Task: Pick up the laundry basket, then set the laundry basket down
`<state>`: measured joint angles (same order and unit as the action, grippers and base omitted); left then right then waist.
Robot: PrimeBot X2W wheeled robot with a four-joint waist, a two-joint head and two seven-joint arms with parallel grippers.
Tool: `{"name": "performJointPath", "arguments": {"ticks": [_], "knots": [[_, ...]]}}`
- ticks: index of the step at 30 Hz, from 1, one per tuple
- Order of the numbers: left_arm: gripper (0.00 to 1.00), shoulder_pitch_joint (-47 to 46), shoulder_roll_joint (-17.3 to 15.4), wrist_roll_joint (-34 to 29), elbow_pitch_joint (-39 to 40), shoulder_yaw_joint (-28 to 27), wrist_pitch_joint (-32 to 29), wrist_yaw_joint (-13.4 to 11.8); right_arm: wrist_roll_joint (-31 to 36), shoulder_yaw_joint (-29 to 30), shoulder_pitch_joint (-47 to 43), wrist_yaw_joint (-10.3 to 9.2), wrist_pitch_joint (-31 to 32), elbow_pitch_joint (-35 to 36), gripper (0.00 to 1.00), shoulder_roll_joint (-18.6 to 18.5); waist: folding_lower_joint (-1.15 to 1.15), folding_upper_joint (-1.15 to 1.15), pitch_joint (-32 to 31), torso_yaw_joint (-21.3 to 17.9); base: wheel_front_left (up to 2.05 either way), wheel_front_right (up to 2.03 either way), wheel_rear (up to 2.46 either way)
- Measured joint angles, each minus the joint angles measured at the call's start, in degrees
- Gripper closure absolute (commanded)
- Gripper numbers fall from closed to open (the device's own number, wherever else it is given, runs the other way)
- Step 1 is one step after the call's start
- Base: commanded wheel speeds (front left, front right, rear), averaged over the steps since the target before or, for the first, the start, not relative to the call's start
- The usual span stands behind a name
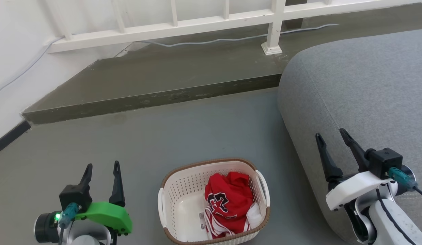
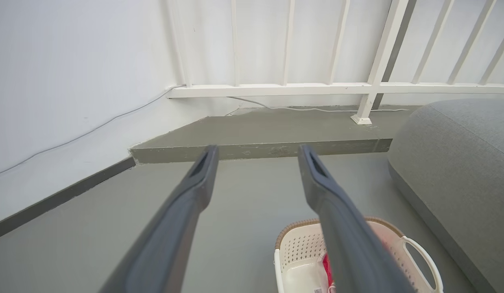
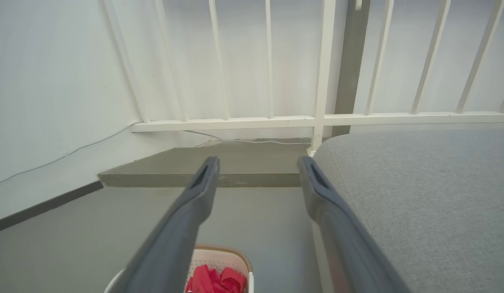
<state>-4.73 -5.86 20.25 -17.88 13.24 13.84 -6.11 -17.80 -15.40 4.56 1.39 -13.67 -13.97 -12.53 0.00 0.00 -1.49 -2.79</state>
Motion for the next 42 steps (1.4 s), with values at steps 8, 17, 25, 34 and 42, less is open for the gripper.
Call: {"name": "performJointPath", "arguments": {"ticks": [8, 17, 25, 34, 42], "knots": [[0.00, 0.0, 0.5, -1.5, -0.4, -0.2, 0.6, -0.5, 1.3, 0.2, 0.1, 0.01, -0.6, 0.0, 0.00, 0.1, 0.00, 0.00, 0.0, -0.1, 0.00, 0.00, 0.00], [0.00, 0.0, 1.0, -1.5, -0.4, -1.5, 0.6, -0.5, 1.3, 1.2, 0.1, 0.09, -0.6, -0.2, 0.00, 0.7, 0.00, 0.00, -0.1, 0.0, 0.00, 0.00, 0.00], [0.00, 0.0, 1.3, -1.5, -0.4, -1.9, 0.6, -0.5, 1.3, 1.6, 0.1, 0.63, -0.6, -0.5, 0.00, 1.0, 0.00, 0.00, -0.1, 0.1, 0.00, 0.00, 0.00], [0.00, 0.0, 1.5, -2.8, -0.5, -2.0, 0.6, -0.5, 1.8, 2.1, 0.1, 1.11, -0.6, -0.8, 0.00, 1.3, 0.00, 0.00, 0.0, 0.2, 0.00, 0.00, 0.00], [0.00, -0.1, 1.6, -3.8, -0.1, -2.1, 0.6, -0.5, 2.1, 2.5, 0.1, 1.59, -0.6, -1.0, 0.00, 1.7, 0.00, 0.00, 0.3, 0.3, 0.00, 0.00, 0.00]]}}
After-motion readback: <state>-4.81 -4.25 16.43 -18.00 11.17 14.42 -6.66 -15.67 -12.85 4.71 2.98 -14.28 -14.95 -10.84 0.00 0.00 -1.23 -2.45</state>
